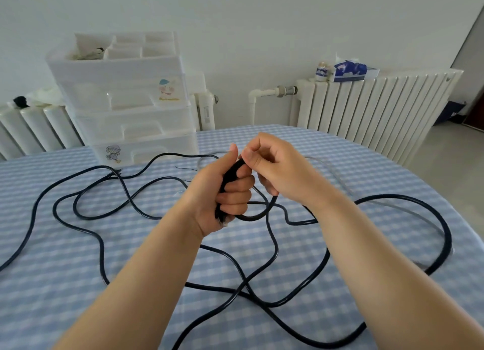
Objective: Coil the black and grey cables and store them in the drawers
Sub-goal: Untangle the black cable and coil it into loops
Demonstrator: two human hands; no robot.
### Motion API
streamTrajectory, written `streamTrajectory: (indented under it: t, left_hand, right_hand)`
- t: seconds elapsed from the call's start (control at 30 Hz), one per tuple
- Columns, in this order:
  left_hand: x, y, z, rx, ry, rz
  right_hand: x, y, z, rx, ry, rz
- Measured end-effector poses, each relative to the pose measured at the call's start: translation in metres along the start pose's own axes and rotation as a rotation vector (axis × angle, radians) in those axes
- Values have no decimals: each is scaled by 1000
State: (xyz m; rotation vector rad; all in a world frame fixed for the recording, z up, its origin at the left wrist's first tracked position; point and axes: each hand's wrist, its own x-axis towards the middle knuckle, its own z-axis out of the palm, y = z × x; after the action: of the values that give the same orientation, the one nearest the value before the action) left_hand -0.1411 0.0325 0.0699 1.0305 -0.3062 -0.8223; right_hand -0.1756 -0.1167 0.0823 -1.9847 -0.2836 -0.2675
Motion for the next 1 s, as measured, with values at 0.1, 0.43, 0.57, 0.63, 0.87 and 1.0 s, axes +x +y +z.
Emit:
streamTrajectory:
  t: [0.1, 0.43, 0.57, 0.63, 0.87, 1.0]
  left_hand:
    - [-4, 2, 0, 98, -40, -7]
    - [-7, 23, -12, -155, 69, 111]
    - [-6, 29, -17, -430, 117, 258]
    - [-5, 29, -20, -558, 169, 307]
    - [-5, 29, -24, -781, 298, 427]
    - [-8, 26, -11, -615, 472, 535]
  right_hand:
    - [2, 3, 4, 7, 68, -25]
    - [-1, 16, -33, -334, -52, 189]
    - [-10, 20, -47, -376, -113, 322]
    - [-17, 23, -42, -297, -72, 332]
    - [-36, 28, -3, -137, 301, 168]
    - [-45, 15, 16, -577, 223, 149]
